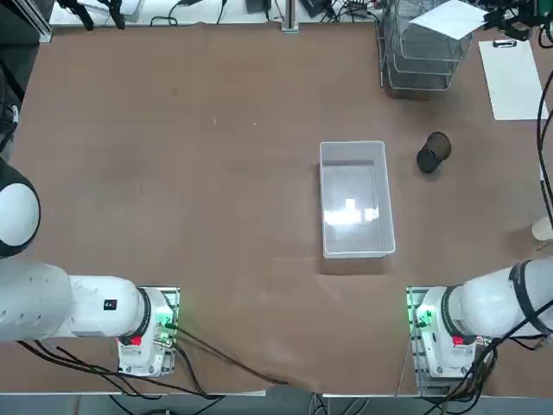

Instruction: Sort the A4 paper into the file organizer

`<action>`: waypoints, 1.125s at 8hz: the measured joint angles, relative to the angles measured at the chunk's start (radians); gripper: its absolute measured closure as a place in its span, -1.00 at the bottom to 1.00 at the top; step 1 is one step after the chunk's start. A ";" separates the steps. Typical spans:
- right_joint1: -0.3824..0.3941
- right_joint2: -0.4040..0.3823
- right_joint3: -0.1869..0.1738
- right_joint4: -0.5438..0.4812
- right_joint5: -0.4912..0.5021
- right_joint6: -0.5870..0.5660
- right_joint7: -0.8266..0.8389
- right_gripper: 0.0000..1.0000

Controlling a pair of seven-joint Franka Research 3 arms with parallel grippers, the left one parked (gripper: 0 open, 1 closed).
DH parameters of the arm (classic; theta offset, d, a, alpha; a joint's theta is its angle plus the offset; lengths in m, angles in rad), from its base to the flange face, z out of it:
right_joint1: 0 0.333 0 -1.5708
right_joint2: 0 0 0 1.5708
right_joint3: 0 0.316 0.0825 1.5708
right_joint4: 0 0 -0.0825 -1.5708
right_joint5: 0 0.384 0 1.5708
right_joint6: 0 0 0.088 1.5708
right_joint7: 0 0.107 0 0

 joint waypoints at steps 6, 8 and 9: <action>-0.011 0.000 0.001 -0.001 -0.091 -0.010 0.135 0.97; -0.010 0.002 0.003 -0.001 -0.091 -0.008 0.192 0.97; -0.009 0.006 0.006 -0.003 -0.091 0.003 0.227 0.97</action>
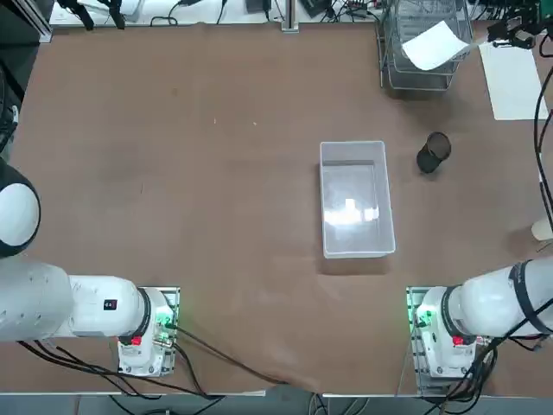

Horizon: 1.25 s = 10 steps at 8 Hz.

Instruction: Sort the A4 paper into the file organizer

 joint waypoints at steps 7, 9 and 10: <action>0.044 0.019 0.010 -0.003 0.000 0.109 0.333 0.97; 0.047 0.012 0.010 -0.002 0.000 0.118 0.401 0.97; 0.047 0.007 0.010 -0.003 0.000 0.135 0.440 0.97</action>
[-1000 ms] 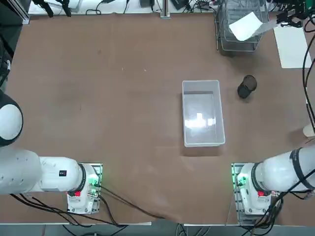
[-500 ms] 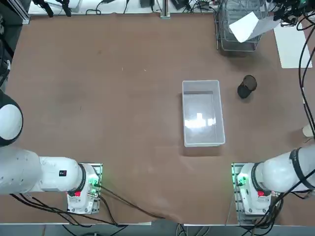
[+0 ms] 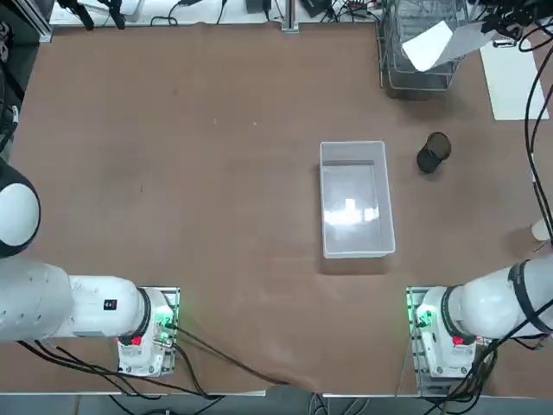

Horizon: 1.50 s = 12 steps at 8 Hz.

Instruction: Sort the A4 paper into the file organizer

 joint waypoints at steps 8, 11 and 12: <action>0.089 -0.126 0.003 -0.179 0.000 0.317 0.098 0.97; 0.089 -0.144 0.007 -0.186 0.000 0.365 0.098 0.97; 0.092 -0.144 0.010 -0.195 0.000 0.394 0.098 0.97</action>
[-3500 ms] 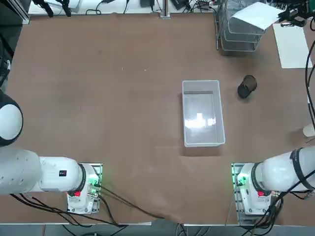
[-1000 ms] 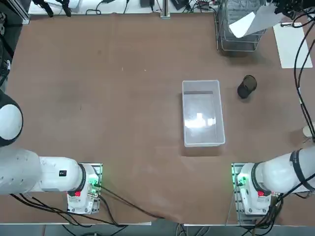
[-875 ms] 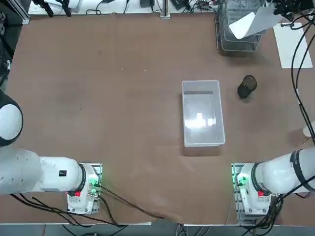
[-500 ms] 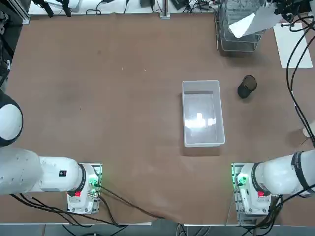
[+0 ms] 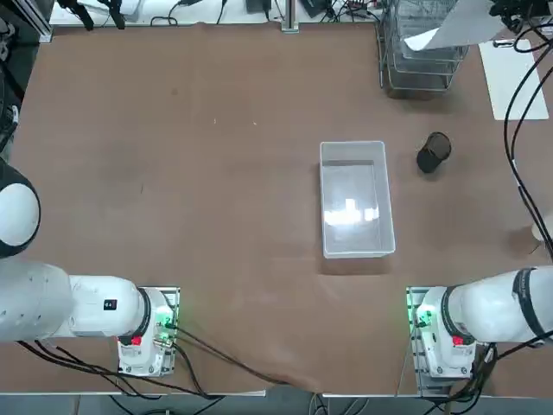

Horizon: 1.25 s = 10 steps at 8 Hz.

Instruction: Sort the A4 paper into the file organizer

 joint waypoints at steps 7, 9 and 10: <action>0.071 0.007 0.014 -0.112 -0.001 0.173 -0.090 0.97; 0.071 0.019 0.014 -0.132 -0.001 0.173 -0.151 0.97; 0.071 0.033 0.014 -0.136 -0.001 0.174 -0.164 0.97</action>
